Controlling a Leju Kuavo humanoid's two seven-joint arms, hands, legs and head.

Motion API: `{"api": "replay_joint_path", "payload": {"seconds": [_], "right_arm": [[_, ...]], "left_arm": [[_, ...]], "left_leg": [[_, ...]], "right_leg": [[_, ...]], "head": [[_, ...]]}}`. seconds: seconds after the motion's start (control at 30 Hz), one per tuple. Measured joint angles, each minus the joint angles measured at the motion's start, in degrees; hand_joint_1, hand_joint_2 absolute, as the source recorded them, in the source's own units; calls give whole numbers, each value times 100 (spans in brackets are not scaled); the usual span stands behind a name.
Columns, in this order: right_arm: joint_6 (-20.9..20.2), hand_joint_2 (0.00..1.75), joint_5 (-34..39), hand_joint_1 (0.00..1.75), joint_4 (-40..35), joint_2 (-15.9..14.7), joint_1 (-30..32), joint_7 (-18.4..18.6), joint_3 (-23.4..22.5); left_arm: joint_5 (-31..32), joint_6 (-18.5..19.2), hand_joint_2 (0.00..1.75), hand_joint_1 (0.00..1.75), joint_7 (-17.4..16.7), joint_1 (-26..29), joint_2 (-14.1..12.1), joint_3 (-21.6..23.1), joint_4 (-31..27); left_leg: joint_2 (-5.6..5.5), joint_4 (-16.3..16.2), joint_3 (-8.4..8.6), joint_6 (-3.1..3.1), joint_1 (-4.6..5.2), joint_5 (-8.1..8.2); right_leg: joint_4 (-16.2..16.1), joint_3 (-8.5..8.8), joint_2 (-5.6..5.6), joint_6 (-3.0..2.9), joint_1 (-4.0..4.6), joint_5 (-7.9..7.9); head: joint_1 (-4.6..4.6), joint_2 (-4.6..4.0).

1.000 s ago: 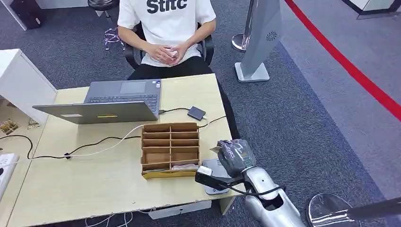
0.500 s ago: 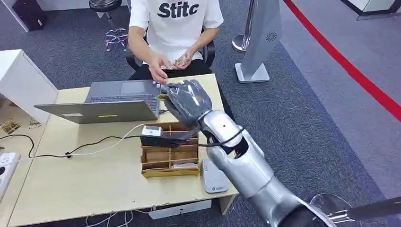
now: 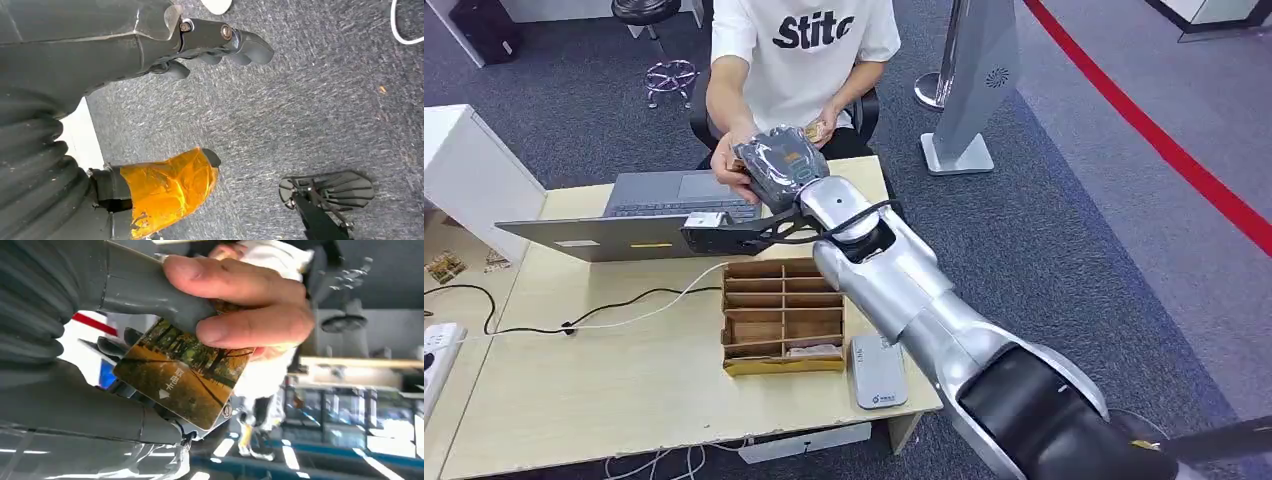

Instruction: Pass the card to the sensor for recognition and then transmit it.

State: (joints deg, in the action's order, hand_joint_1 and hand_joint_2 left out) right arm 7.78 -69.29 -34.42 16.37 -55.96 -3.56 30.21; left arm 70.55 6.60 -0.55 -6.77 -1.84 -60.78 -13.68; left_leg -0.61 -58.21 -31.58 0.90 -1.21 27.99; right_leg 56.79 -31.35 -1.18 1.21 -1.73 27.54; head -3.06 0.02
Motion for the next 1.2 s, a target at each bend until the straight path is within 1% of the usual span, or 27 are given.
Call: {"api": "replay_joint_path", "payload": {"seconds": [0.03,0.27,0.3,0.33,0.37,0.4,0.43,0.47,0.5,0.53,0.6,0.7,0.83,0.9,0.97,1.03,1.2], "right_arm": [[2,175,-22,9,105,15,-20,13,0],[0,175,-22,9,120,15,-24,15,0],[0,175,-22,0,152,17,-28,15,0],[-4,175,-20,0,247,31,-49,11,0],[0,175,44,0,360,55,-63,-134,-4],[111,175,83,0,397,103,-26,-453,-7],[175,175,88,0,282,153,113,-738,-4],[181,175,142,0,-205,151,443,-920,85],[183,175,360,0,-1141,42,900,-988,318],[190,175,437,0,-1528,-38,1081,-997,411],[219,175,536,0,-2288,-221,1419,-986,619],[444,175,562,0,-3279,-544,1888,-984,898],[725,175,614,0,-4335,-1000,2566,-1049,1180],[818,175,698,0,-4694,-1226,2926,-1076,1266],[936,175,754,0,-4927,-1364,3288,-1141,1305],[970,175,705,0,-5008,-1475,3588,-1135,1359],[979,175,704,0,-4953,-1572,4066,-1128,1449]], "left_arm": [[0,0,175,0,0,-1,2,2,0],[0,0,175,0,0,-1,2,2,0],[0,0,175,0,0,-1,4,2,0],[2,-6,175,0,4,-1,11,2,0],[2,-35,175,0,48,-1,20,2,0],[2,-87,175,0,120,-4,28,2,0],[-22,-120,175,0,179,2,33,2,0],[-74,-138,175,0,216,55,44,-7,0],[-159,-164,175,0,223,119,50,-28,0],[-181,-173,175,0,225,138,50,-48,0],[-219,-188,175,0,225,179,55,-79,0],[-277,-203,175,0,223,189,70,-151,0],[-369,-230,175,0,195,209,74,-249,0],[-419,-243,175,0,188,223,76,-323,0],[-463,-267,175,0,177,237,76,-372,0],[-487,-299,175,0,168,238,79,-428,0],[-518,-319,175,0,125,239,85,-540,0]], "left_leg": [[0,0,-1,0,0,0],[0,0,-1,0,0,0],[-1,0,-1,0,0,0],[-1,-1,-4,0,0,0],[0,-2,-4,0,0,1],[3,-2,-4,3,0,6],[2,-1,-4,0,0,10],[4,0,-5,6,0,14],[7,0,-5,5,0,14],[4,0,-6,5,0,14],[6,0,-7,5,0,14],[2,0,-7,4,0,15],[2,0,-6,-2,1,19],[2,0,-7,0,1,22],[5,0,-6,3,1,24],[4,1,-6,3,0,24],[4,2,-6,3,0,23]], "right_leg": [[0,0,0,0,0,0],[0,0,0,0,0,0],[0,0,0,0,0,0],[0,-1,0,0,0,-1],[0,-1,-3,0,0,0],[-2,-4,-7,1,0,1],[-4,-5,-5,1,0,4],[-4,-8,-6,1,1,6],[-6,-12,-6,0,1,6],[-7,-11,-3,0,1,7],[-8,-12,-5,0,0,7],[-11,-8,-2,0,0,7],[-14,-7,-2,0,0,7],[-14,-7,-2,0,0,8],[-14,-7,-2,0,1,8],[-14,-7,-3,-1,1,9],[-11,-7,-3,-3,1,11]], "head": [[0,0],[0,0],[0,0],[-2,0],[-2,0],[-2,0],[0,0],[-2,0],[0,0],[-7,0],[0,0],[-4,0],[-2,0],[-2,0],[0,0],[-2,0],[-2,0]]}}
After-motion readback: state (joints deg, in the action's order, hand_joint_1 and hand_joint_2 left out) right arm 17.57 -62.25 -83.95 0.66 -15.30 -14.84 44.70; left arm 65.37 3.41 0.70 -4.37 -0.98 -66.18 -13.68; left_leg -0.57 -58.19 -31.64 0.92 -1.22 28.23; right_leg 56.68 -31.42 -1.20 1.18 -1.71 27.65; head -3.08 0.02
